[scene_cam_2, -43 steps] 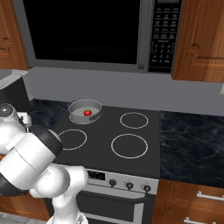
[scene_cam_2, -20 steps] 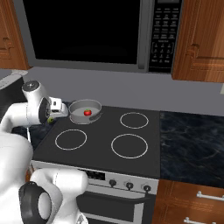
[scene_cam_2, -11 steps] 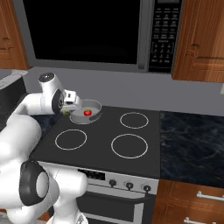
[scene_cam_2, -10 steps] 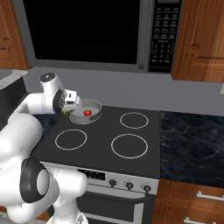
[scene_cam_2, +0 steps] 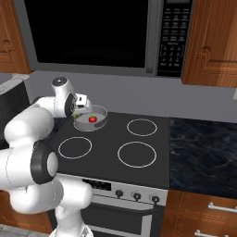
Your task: Put the tomato and broccoli in the pot. Retrieve the spatula and lightly stir the vegetables in the pot.
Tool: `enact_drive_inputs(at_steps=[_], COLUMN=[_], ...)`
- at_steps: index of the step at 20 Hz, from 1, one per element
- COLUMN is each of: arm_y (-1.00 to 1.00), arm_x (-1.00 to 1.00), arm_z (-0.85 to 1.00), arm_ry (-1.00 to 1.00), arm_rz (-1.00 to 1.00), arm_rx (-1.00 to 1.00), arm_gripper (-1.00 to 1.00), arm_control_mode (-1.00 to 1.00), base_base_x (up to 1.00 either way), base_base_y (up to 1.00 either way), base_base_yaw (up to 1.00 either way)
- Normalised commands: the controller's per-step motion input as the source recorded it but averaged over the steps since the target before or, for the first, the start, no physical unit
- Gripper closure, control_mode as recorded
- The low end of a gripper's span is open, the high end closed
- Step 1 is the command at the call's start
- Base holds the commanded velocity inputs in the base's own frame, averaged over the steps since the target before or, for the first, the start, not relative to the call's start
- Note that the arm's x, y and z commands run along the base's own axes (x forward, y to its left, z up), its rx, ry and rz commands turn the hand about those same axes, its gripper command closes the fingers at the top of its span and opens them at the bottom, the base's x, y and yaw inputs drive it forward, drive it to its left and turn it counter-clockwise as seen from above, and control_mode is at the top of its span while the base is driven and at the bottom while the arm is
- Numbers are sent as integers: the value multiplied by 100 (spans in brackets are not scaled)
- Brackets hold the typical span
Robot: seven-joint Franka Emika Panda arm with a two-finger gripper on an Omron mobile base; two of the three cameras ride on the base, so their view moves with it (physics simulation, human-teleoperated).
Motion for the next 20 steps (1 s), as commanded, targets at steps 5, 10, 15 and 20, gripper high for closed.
enact_drive_inputs(at_steps=[5,10,15,20], arm_y=[0,0,0,0], arm_x=[40,11,15,42], arm_z=[-30,-5,-7,-20], arm_ry=[0,0,0,0], arm_rz=[3,3,3,0], arm_rx=[2,7,6,1], arm_gripper=[100,100,100,100], arm_control_mode=[-100,-100,-100,-100], base_base_x=[0,0,0,0], base_base_y=[0,0,0,0], base_base_yaw=[0,0,0,0])
